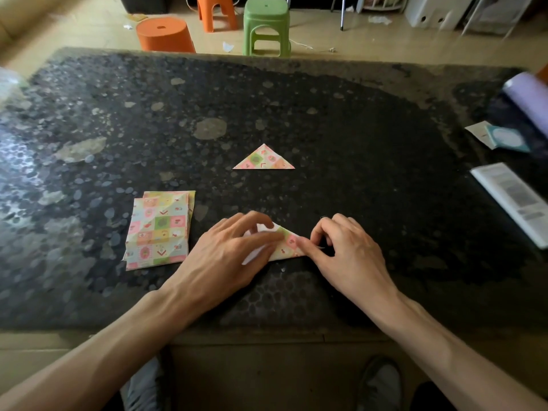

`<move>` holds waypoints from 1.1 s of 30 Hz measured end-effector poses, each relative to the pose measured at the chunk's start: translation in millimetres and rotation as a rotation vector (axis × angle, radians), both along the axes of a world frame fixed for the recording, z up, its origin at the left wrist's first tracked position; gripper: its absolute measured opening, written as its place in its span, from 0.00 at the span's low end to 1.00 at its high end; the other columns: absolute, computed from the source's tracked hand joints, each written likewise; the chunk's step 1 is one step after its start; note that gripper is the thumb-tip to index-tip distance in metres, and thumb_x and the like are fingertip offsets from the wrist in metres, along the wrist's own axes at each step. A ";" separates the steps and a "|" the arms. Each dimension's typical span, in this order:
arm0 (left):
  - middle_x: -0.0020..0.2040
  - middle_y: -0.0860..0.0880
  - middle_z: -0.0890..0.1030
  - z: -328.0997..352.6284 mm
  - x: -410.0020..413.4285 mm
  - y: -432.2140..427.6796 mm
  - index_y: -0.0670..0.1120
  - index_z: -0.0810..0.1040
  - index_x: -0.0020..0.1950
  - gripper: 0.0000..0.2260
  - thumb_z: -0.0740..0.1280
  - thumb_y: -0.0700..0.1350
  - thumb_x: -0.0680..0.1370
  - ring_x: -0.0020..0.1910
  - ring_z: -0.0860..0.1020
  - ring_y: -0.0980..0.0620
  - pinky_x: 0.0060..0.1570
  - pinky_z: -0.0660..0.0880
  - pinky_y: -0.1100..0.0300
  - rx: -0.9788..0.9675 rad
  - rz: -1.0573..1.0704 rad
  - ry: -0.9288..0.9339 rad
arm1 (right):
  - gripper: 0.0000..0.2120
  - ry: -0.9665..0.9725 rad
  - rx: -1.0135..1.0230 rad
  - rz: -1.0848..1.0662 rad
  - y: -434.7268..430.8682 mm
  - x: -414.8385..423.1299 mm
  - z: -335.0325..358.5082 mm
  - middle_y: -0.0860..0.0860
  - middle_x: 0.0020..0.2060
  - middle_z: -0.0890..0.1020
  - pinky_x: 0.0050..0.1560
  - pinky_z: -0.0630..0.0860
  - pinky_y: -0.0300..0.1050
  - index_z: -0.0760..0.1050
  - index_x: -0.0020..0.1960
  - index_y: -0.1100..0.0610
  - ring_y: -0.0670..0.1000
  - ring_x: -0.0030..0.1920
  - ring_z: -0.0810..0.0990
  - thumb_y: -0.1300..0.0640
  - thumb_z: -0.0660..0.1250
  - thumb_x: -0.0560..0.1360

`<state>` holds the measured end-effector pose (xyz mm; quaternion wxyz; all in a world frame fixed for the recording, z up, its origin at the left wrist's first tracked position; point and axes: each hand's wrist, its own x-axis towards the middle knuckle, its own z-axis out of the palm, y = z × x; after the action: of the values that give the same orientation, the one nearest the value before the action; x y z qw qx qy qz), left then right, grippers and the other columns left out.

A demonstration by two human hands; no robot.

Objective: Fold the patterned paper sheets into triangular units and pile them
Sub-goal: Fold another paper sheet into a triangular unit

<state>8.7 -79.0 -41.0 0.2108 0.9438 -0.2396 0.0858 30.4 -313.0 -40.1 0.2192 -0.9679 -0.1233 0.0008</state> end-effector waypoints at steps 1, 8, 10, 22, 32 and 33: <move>0.64 0.55 0.76 -1.2 -1.1 0.2 0.54 0.81 0.66 0.12 0.63 0.52 0.85 0.57 0.76 0.56 0.54 0.74 0.59 0.025 -0.033 -0.024 | 0.16 0.001 0.004 -0.001 0.2 0.6 0.2 0.40 0.39 0.69 0.36 0.62 0.33 0.72 0.43 0.45 0.42 0.44 0.69 0.33 0.65 0.78; 0.69 0.54 0.78 -10.4 -5.0 4.4 0.50 0.79 0.70 0.15 0.62 0.52 0.85 0.63 0.77 0.50 0.55 0.75 0.52 0.114 -0.101 -0.124 | 0.14 0.032 0.055 -0.014 -1.6 3.5 1.1 0.41 0.38 0.70 0.36 0.64 0.36 0.73 0.42 0.45 0.42 0.44 0.70 0.36 0.68 0.77; 0.70 0.53 0.77 -10.6 -5.2 5.6 0.50 0.79 0.71 0.16 0.62 0.52 0.86 0.64 0.76 0.49 0.55 0.75 0.52 0.131 -0.109 -0.122 | 0.13 0.062 0.093 -0.005 -4.2 5.8 3.3 0.42 0.38 0.71 0.37 0.65 0.38 0.74 0.42 0.45 0.43 0.43 0.71 0.37 0.68 0.77; 0.71 0.53 0.77 -9.7 -5.5 6.4 0.50 0.78 0.71 0.16 0.61 0.53 0.86 0.66 0.75 0.49 0.59 0.75 0.53 0.134 -0.113 -0.101 | 0.11 0.130 0.065 -0.038 -10.2 6.0 11.9 0.43 0.39 0.75 0.38 0.68 0.38 0.77 0.42 0.45 0.42 0.43 0.74 0.40 0.72 0.76; 0.70 0.54 0.77 -8.6 -4.3 6.4 0.51 0.79 0.70 0.16 0.63 0.53 0.85 0.65 0.76 0.50 0.58 0.76 0.51 0.099 -0.104 -0.084 | 0.10 0.168 0.069 -0.071 -7.4 5.9 17.0 0.43 0.40 0.74 0.38 0.65 0.38 0.77 0.42 0.45 0.42 0.43 0.74 0.41 0.72 0.77; 0.69 0.54 0.77 -8.6 -4.2 6.1 0.51 0.79 0.70 0.16 0.63 0.53 0.84 0.64 0.76 0.50 0.58 0.76 0.51 0.097 -0.104 -0.085 | 0.10 0.168 0.066 -0.073 -6.9 5.7 17.0 0.43 0.40 0.74 0.37 0.65 0.37 0.77 0.42 0.45 0.42 0.43 0.73 0.41 0.72 0.77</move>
<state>4.5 -72.9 -49.6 0.1585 0.9347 -0.3010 0.1031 36.1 -319.9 -23.1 0.2603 -0.9605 -0.0691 0.0697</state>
